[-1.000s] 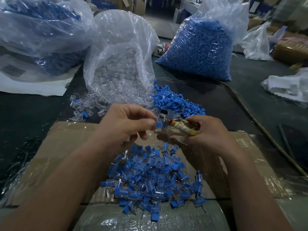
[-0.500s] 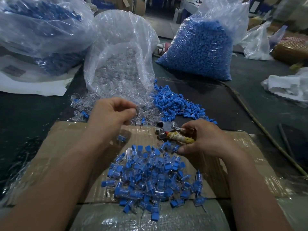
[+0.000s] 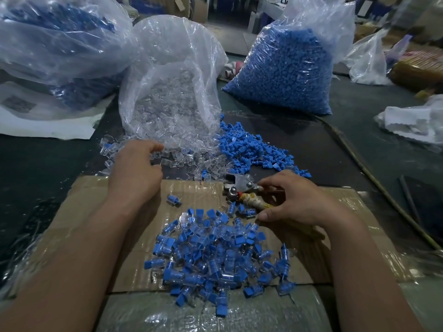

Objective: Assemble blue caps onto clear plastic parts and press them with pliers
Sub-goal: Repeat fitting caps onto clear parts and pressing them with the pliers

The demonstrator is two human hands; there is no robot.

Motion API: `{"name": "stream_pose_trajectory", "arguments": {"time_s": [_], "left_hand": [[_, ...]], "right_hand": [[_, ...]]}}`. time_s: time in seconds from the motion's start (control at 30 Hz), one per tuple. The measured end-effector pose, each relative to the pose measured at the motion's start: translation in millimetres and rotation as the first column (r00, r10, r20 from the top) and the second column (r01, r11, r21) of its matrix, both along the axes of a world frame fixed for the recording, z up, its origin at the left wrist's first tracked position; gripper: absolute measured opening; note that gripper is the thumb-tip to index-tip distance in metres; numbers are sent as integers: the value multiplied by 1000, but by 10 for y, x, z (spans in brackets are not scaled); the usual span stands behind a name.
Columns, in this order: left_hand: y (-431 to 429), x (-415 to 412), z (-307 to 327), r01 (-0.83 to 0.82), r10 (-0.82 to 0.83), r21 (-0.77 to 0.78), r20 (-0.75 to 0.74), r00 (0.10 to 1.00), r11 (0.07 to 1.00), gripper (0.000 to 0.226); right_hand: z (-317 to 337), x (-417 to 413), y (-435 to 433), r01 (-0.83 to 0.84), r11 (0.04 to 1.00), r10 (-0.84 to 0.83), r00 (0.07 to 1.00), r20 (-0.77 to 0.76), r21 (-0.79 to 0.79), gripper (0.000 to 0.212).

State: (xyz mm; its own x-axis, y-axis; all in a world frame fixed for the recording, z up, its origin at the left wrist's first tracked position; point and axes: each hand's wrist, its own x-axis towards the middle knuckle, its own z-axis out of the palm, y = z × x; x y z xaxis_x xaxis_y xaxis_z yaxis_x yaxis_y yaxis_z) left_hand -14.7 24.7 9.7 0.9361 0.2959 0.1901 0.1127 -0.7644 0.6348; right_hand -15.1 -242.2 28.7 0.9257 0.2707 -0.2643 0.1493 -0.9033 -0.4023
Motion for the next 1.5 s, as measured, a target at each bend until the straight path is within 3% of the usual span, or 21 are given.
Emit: {"name": "stream_pose_trajectory", "arguments": {"time_s": [0.2,0.37,0.53,0.63,0.8,0.97,1.07,1.2,1.37,1.5], "left_hand": [[-23,29,-86,78,-62,124,-124,990,989,50],[-56,41,-91,141,-111,203,-154,982,969,35],[-94,1,-36,123,-115,118,-68,991,985,28],[-138,-40,16,132,-132,-7,0,991,991,27],[-186,-105,86,217,-206,-138,92,974,966,9],[-245,-173,127,294,-279,-250,95,956,922,18],[-301,-215,144,301,-286,-275,93,954,913,21],[-332,-234,147,313,-303,-293,82,950,904,19],[-343,-245,157,325,-316,-291,78,945,900,19],[-342,-252,169,330,-323,-294,75,943,897,21]], "right_hand": [[1,10,-8,3,1000,-3,1000,6,-4,75],[11,7,-10,13,1000,-12,1000,-15,9,74],[7,8,-43,9,1000,-9,1000,-19,15,69],[14,-6,-42,40,994,-38,999,-23,106,67],[-42,71,-35,132,962,-192,949,249,239,25],[-172,250,-3,262,953,-302,859,413,152,38],[-238,385,18,316,949,-299,890,345,7,49],[-301,455,23,303,950,-285,940,191,-78,47],[-265,379,105,127,990,-137,960,242,60,40],[-230,326,148,78,992,-103,955,277,101,35]]}}
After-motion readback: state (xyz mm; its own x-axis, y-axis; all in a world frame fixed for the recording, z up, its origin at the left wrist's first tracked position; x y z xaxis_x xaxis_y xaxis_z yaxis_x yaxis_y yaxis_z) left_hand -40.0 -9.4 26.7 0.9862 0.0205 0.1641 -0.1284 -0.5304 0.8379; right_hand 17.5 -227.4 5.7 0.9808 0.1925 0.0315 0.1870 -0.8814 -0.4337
